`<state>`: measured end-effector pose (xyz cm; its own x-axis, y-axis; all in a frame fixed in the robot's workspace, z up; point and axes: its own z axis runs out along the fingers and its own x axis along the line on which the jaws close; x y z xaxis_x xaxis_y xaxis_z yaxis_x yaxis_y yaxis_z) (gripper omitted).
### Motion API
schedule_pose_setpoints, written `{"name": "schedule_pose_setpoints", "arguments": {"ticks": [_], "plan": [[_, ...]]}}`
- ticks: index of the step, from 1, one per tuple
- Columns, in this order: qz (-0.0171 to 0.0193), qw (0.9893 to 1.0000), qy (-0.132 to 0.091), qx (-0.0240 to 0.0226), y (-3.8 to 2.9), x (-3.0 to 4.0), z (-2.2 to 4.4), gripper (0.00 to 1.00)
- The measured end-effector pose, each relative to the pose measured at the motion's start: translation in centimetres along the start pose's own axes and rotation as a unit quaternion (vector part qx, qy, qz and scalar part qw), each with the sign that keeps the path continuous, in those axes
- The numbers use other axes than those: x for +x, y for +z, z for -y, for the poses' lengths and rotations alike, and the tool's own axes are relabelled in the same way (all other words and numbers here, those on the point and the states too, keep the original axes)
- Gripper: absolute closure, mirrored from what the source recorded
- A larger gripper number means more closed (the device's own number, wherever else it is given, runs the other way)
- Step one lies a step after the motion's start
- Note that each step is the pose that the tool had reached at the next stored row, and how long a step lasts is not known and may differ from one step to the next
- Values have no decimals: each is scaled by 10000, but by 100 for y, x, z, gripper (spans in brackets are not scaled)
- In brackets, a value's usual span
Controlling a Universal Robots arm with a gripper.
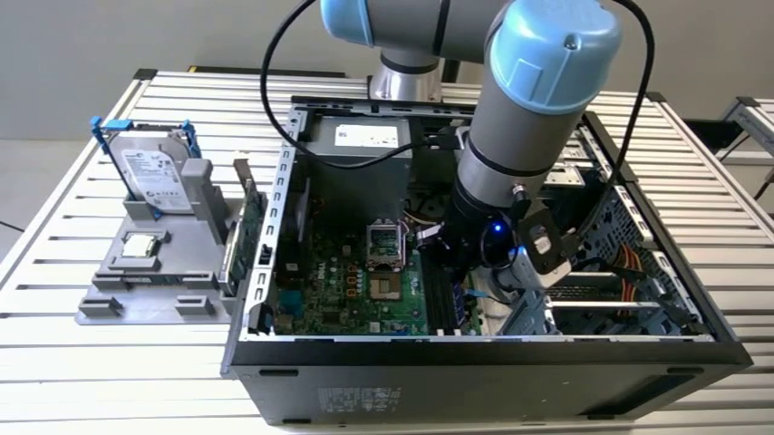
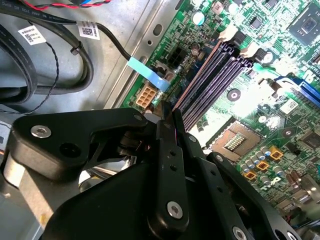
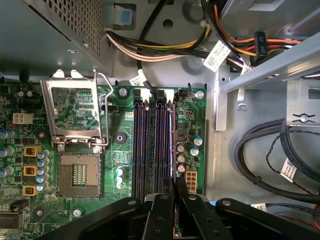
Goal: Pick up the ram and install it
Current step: 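Insert the ram into the slot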
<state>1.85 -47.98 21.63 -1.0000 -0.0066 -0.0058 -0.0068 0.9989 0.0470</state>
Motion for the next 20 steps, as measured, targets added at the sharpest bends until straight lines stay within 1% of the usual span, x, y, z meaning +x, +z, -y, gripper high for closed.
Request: {"name": "schedule_pose_setpoints", "arguments": {"ticks": [4, 8, 20], "plan": [[0, 10000, 0, 2, 13, 0, 0, 100], [-1, 10000, -8, 27, 21, 0, -1, 100], [-1, 10000, -12, 26, 22, 0, -1, 100]]}}
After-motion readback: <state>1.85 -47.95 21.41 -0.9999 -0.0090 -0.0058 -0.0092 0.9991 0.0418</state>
